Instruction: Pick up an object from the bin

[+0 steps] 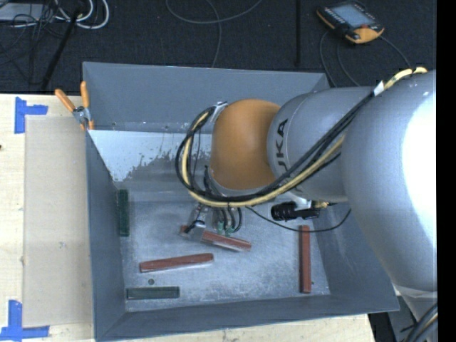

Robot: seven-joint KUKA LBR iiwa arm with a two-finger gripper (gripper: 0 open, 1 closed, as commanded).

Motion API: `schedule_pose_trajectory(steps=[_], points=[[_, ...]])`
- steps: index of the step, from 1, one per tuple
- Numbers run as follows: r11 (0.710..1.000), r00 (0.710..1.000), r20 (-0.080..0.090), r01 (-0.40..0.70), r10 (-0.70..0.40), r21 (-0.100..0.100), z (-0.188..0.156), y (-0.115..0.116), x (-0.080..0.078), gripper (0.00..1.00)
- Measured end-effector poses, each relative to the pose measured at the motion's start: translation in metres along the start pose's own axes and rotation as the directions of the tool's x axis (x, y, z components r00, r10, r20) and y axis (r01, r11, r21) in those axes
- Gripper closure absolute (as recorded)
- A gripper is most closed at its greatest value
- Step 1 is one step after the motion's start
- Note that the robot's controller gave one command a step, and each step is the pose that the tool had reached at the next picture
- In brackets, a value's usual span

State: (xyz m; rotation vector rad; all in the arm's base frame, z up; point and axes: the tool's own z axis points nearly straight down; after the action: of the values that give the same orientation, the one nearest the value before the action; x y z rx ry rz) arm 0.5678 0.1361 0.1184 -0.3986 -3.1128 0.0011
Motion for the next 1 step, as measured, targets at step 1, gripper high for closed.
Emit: schedule_pose_trajectory(steps=[1], points=[[1.000,1.000,0.003,0.000,0.000,-0.001,-0.0126,0.0000,-0.0007,1.00]])
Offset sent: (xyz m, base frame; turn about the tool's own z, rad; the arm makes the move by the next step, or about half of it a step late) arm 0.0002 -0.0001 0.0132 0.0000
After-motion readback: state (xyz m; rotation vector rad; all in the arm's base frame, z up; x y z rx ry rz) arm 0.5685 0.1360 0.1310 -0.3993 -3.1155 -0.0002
